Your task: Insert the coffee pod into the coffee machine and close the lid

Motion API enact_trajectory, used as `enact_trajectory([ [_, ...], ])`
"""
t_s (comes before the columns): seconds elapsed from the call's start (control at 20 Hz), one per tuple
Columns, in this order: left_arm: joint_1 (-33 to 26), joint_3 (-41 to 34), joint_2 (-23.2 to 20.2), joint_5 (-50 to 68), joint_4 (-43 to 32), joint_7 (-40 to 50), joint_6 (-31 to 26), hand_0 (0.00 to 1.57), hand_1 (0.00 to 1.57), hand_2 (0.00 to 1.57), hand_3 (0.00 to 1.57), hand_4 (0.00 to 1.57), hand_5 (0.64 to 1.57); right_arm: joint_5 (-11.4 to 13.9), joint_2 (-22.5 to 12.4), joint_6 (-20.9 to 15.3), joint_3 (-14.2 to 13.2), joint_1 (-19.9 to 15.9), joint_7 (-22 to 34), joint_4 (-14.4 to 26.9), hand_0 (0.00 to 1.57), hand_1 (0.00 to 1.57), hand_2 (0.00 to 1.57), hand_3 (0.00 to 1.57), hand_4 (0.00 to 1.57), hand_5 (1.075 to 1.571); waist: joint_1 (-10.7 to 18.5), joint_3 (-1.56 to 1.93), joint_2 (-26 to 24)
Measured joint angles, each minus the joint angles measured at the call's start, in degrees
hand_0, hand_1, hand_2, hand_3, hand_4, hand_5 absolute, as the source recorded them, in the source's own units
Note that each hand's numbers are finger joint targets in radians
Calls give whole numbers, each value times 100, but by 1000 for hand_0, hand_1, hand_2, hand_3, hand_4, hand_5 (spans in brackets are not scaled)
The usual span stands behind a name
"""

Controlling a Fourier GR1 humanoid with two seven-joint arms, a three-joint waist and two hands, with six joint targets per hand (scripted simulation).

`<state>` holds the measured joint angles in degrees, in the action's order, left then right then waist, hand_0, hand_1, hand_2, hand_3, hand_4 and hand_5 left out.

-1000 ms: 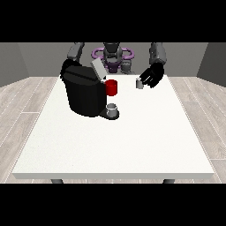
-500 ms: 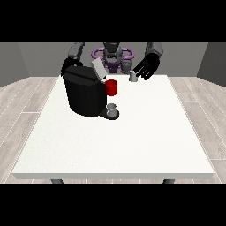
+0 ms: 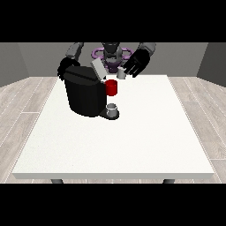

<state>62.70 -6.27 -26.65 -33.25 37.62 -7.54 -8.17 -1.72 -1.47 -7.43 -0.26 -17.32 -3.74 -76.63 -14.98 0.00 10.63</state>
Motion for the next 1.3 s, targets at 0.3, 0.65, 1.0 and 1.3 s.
enact_trajectory([
  [0.3,214,-22,-52,-107,-76,48,64,1265,1265,1297,1236,485,1571,52,-23,-73,12,-115,184,-218,0,0,0,0,549,1571,-184,0,142],
  [0.65,359,-72,-69,-140,-164,26,30,1305,1305,1326,1229,500,1571,99,-69,-150,-56,-189,153,-310,0,0,0,0,526,1571,-208,0,328],
  [1.0,321,19,156,-236,-158,61,58,1206,1206,1261,1187,504,1571,90,-91,-212,-146,-135,213,-277,0,0,0,0,537,1571,-155,1,240],
  [1.3,375,18,177,-323,-196,33,158,1198,1198,1271,1200,505,1571,98,-1,-251,-88,-67,87,-328,0,0,0,0,518,1571,-210,0,368],
])
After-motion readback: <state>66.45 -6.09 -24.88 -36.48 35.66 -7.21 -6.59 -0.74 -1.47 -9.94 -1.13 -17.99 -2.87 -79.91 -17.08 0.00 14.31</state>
